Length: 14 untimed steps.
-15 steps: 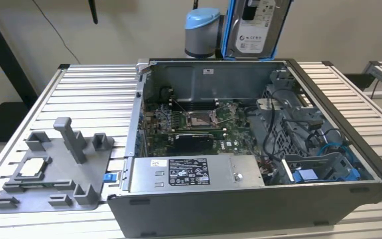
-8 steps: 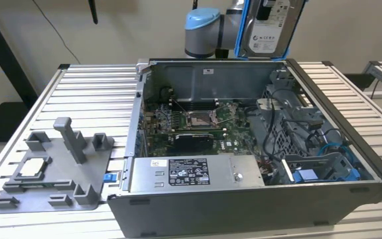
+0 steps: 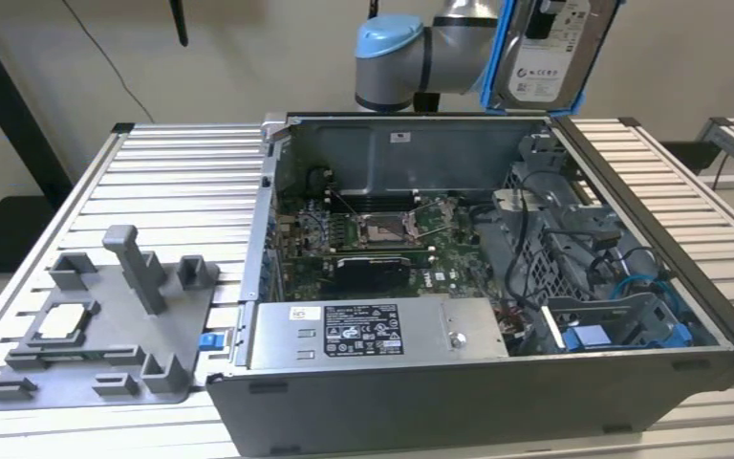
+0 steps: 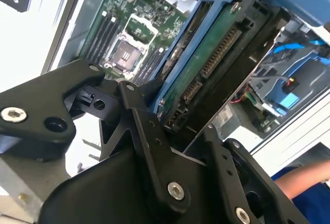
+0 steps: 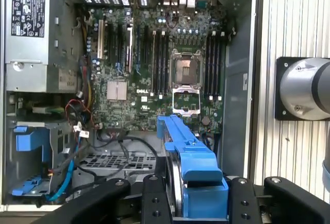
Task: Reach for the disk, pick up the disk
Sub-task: 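Pick up the disk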
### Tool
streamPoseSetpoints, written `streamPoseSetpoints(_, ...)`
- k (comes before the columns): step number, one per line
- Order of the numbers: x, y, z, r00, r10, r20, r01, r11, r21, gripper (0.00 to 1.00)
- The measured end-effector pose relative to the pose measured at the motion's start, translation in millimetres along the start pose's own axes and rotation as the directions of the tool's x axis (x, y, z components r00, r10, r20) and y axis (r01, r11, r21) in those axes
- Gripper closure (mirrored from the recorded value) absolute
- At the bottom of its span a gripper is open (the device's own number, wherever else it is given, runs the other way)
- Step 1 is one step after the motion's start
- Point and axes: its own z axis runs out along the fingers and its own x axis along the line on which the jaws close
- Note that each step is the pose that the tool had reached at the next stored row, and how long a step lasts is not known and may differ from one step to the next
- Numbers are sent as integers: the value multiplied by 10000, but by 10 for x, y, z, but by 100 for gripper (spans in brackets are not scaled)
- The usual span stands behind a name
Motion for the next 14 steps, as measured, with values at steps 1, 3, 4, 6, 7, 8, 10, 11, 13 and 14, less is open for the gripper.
streamPoseSetpoints(1, 0, -36, -1, 10000, -1, 1, 1, 10000, -1, 100)
streamPoseSetpoints(3, 1, -99, -4, 10000, -3, 1, 3, 10000, -2, 100)
streamPoseSetpoints(4, 1, -131, -5, 10000, -3, 1, 3, 10000, -2, 100)
streamPoseSetpoints(6, 1, -192, -8, 10000, -6, 0, 6, 10000, -3, 100)
streamPoseSetpoints(7, 2, -219, -9, 10000, -7, 1, 7, 10000, -3, 100)
streamPoseSetpoints(8, 2, -237, -10, 10000, -7, 1, 7, 10000, -3, 100)
streamPoseSetpoints(10, 2, -264, -11, 10000, -10, 0, 10, 10000, -3, 100)
streamPoseSetpoints(11, 2, -264, -11, 10000, -9, 1, 9, 10000, -2, 100)
streamPoseSetpoints(13, 2, -264, -11, 10000, -9, 1, 9, 10000, -2, 100)
streamPoseSetpoints(14, 2, -264, -11, 10000, -9, 3, 9, 10000, -2, 100)
